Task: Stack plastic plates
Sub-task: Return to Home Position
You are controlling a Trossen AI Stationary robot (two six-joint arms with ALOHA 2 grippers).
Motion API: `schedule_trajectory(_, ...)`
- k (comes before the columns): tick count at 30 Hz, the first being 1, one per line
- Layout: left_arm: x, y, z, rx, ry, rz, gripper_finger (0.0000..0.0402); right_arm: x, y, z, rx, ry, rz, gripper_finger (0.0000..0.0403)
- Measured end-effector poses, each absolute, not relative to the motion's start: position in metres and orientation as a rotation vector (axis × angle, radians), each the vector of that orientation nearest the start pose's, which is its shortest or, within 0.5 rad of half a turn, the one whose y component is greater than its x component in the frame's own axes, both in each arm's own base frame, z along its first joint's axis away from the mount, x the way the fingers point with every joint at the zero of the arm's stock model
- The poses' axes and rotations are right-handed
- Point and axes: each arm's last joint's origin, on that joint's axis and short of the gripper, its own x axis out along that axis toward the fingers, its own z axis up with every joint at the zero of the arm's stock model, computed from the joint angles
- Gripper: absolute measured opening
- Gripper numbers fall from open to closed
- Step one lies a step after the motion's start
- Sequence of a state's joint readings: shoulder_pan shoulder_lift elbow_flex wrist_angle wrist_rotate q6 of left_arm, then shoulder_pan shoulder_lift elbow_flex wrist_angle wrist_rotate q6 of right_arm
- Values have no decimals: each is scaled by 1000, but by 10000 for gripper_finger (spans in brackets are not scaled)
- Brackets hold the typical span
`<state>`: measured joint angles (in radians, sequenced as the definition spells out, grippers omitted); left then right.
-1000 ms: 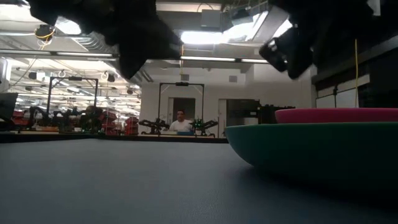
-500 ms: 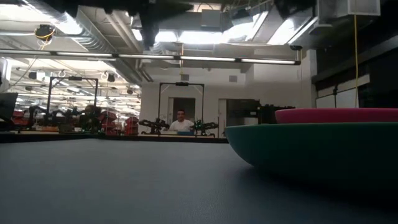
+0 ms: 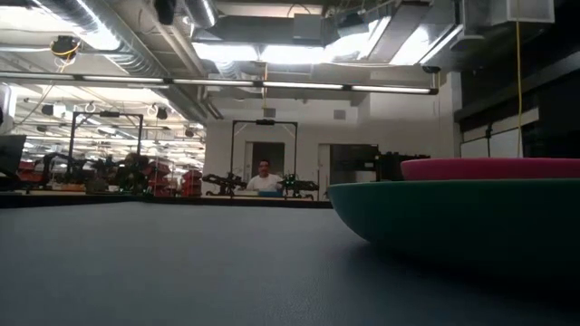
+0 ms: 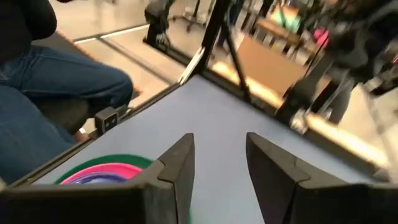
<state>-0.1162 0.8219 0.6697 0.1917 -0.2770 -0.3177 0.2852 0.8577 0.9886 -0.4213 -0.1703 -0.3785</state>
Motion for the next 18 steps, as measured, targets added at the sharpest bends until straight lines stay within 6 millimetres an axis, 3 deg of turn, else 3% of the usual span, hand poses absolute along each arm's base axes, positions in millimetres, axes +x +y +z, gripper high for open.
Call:
schedule_trajectory(9, 128, -6, 340, -220, -120, 203, 94, 114, 34, 391, -462, 32, 317, 135)
schedule_trajectory(18, 90, 2, 329, -121, -21, 318, 94, 59, 14, 393, -488, -15, 189, 135)
